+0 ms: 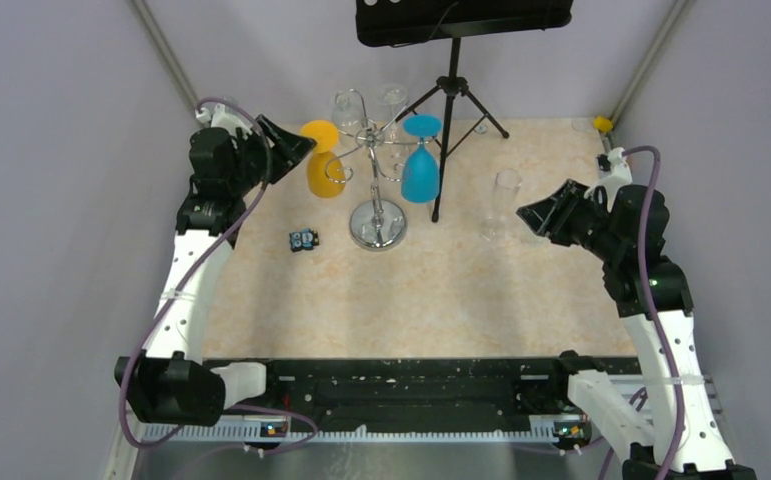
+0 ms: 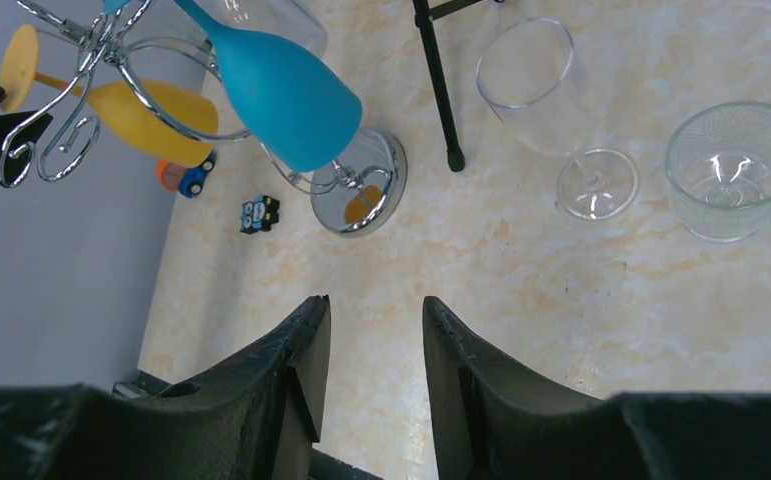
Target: Take the wine glass off the wine glass rack
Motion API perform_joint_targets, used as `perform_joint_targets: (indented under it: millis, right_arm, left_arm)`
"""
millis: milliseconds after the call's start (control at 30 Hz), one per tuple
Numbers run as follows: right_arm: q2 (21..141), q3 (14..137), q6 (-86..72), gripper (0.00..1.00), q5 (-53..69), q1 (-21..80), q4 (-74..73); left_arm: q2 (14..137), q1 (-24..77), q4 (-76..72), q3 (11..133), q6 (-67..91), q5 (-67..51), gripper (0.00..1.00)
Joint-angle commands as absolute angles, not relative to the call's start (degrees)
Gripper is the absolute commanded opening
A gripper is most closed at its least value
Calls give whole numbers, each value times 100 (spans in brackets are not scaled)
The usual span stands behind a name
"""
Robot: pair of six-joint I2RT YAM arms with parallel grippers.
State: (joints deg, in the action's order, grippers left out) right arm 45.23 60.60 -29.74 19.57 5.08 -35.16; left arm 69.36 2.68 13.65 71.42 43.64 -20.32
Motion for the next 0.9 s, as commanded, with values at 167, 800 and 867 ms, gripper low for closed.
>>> perform_joint_targets:
  millis: [167,800,867]
  right_arm:
    - [4313,5919,-3129,40,2065,487,-3232]
    - [4245,5893,-3202,38,2021,489,-3183]
    - [4242,5887,-3223,38,2017,485,-3170]
  left_arm:
    - [7076,188,949,7134,4632,-2233,41]
    - [6909,131,438,7365,6086,-2461,0]
    - [6963,127,276,7365,6307,-2494,0]
